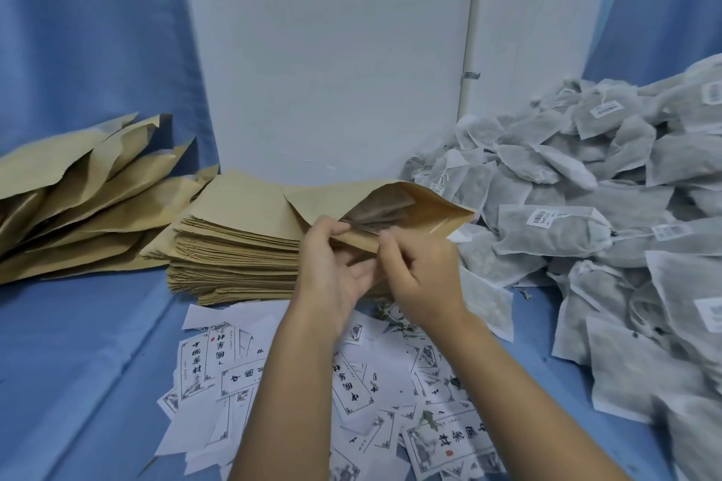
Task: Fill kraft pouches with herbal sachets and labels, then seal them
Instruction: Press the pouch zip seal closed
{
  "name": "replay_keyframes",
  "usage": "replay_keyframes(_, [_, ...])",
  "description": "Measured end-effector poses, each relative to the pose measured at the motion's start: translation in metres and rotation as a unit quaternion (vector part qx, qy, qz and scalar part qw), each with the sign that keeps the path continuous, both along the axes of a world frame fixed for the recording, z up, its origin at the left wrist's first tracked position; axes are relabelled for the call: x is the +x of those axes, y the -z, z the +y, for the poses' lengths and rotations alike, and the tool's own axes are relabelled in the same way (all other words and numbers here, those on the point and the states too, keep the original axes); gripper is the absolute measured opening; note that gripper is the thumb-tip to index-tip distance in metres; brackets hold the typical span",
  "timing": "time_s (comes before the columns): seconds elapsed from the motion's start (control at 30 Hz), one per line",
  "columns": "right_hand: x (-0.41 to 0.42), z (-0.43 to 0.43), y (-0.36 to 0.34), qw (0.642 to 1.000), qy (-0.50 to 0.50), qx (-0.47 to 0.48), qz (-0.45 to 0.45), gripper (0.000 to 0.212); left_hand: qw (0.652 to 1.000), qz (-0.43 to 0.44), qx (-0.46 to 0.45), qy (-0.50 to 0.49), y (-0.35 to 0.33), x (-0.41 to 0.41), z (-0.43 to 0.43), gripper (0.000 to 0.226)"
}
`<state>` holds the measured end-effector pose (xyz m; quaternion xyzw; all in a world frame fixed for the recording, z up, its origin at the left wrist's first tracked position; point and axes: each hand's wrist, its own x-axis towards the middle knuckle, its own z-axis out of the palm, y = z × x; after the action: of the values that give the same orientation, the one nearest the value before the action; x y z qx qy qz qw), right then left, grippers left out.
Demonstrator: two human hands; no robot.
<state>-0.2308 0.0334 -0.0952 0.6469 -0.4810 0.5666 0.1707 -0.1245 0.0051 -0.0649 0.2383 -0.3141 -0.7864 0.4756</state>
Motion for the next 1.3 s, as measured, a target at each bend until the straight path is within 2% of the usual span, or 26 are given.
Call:
replay_keyframes(0.07, [0.006, 0.000, 0.012, 0.998, -0.028, 0.052, 0.009, 0.045, 0.997, -0.043, 0.003, -0.059, 0.001, 0.000, -0.002, 0.030])
replay_keyframes(0.13, [0.013, -0.003, 0.022, 0.977, -0.025, 0.211, -0.013, 0.066, 0.982, -0.130, -0.020, -0.133, 0.006, -0.001, -0.003, 0.032])
replay_keyframes(0.2, [0.021, -0.005, 0.023, 0.934, -0.082, 0.318, -0.137, 0.071, 0.953, -0.231, -0.071, -0.181, 0.012, 0.000, -0.004, 0.027])
replay_keyframes(0.27, [0.028, -0.009, 0.018, 0.884, -0.160, 0.311, -0.310, 0.064, 0.938, -0.282, -0.100, -0.176, 0.014, 0.001, -0.004, 0.028])
replay_keyframes(0.37, [0.035, -0.013, 0.009, 0.767, -0.222, 0.280, -0.532, 0.054, 0.954, -0.267, -0.094, -0.101, 0.010, -0.001, 0.000, 0.035])
replay_keyframes(0.43, [0.035, -0.014, 0.004, 0.694, -0.240, 0.275, -0.620, 0.042, 0.957, -0.267, -0.096, -0.056, 0.009, -0.003, 0.001, 0.037])
replay_keyframes(0.5, [0.033, -0.014, 0.002, 0.664, -0.242, 0.289, -0.646, 0.035, 0.955, -0.275, -0.103, -0.034, 0.010, -0.003, -0.001, 0.037])
replay_keyframes(0.7, [0.030, -0.013, 0.000, 0.701, -0.212, 0.293, -0.614, 0.032, 0.953, -0.287, -0.091, 0.010, 0.013, 0.001, -0.010, 0.039])
replay_keyframes(0.77, [0.030, -0.014, -0.001, 0.698, -0.208, 0.286, -0.622, 0.032, 0.957, -0.274, -0.090, 0.017, 0.013, 0.000, -0.010, 0.036])
replay_keyframes(0.9, [0.024, -0.016, 0.001, 0.653, -0.223, 0.273, -0.670, 0.032, 0.970, -0.229, -0.072, 0.025, 0.013, 0.002, -0.013, 0.033])
replay_keyframes(1.03, [0.017, -0.018, 0.004, 0.683, -0.203, 0.252, -0.654, 0.034, 0.967, -0.243, -0.074, 0.014, 0.015, 0.001, -0.008, 0.032])
replay_keyframes(1.17, [0.013, -0.016, 0.005, 0.690, -0.206, 0.299, -0.626, 0.036, 0.965, -0.250, -0.083, -0.013, 0.016, -0.004, -0.007, 0.024])
replay_keyframes(1.3, [0.009, -0.018, 0.006, 0.694, -0.206, 0.263, -0.637, 0.035, 0.973, -0.223, -0.051, -0.017, 0.016, -0.005, -0.008, 0.019])
